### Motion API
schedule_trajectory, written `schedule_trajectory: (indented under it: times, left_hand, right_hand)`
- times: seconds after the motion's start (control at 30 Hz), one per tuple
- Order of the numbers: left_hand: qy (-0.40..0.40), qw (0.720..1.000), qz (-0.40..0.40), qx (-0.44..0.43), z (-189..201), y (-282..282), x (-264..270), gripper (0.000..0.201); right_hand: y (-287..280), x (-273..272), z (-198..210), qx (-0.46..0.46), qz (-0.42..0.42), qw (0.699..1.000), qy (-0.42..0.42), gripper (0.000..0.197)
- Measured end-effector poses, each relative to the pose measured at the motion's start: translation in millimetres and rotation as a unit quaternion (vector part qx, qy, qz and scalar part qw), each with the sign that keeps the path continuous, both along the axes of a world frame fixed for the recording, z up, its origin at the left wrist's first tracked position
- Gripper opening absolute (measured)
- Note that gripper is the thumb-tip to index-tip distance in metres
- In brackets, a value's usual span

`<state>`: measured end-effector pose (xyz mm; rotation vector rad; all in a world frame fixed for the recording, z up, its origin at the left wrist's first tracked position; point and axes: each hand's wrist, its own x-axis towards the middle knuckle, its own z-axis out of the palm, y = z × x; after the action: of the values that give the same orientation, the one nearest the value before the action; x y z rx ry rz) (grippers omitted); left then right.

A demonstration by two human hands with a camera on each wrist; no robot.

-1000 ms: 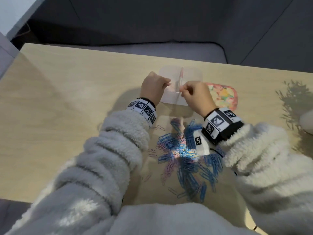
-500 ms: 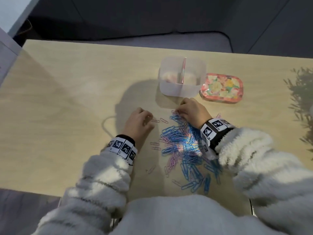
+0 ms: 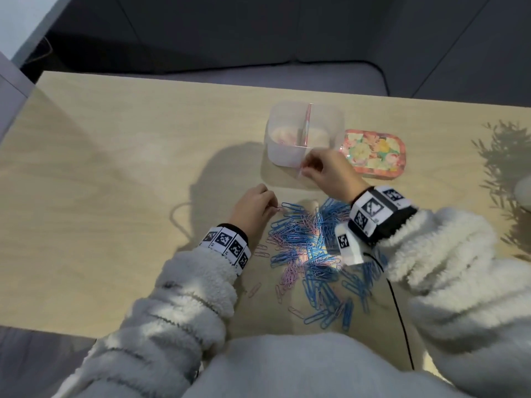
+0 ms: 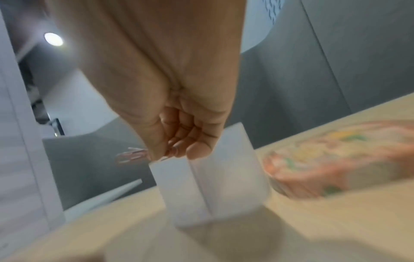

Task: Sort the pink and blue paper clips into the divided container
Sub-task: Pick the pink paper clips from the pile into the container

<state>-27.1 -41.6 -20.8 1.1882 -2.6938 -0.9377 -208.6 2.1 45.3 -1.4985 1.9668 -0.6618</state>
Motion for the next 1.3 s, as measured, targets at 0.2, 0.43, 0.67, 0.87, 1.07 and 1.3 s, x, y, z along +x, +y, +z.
schedule_trajectory:
  times: [0.2,0.43,0.67,0.87,1.07,1.3]
  left_hand:
    - [-0.03,0.998,-0.02,-0.056,4,2,-1,0.013]
    - [-0.029,0.997,-0.02,-0.073,5,0,7,0.017]
    - [-0.04,0.997,-0.036,-0.058,1,26,25,0.024]
    - [-0.024,1.0,0.015,-0.011,-2,35,40,0.023]
    - [-0.004,1.0,-0.023,-0.012,3,47,47,0.021]
    - [-0.006,0.996,-0.061,-0.069,-1,65,47,0.015]
  right_hand:
    - [-56,-4,33,-0.069,-0.074,0.994,0.032,0.017]
    - [-4,28,-5,0.008,0.058,0.996,0.069,0.01]
    - [60,40,-52,0.111,0.209,0.965,0.113,0.036]
    - [73,13,-54,0.081,0.12,0.976,0.162,0.021]
    - [71,30,-42,0.004,0.137,0.978,0.158,0.017]
    - [91,57,-54,0.104,0.238,0.951,0.166,0.022]
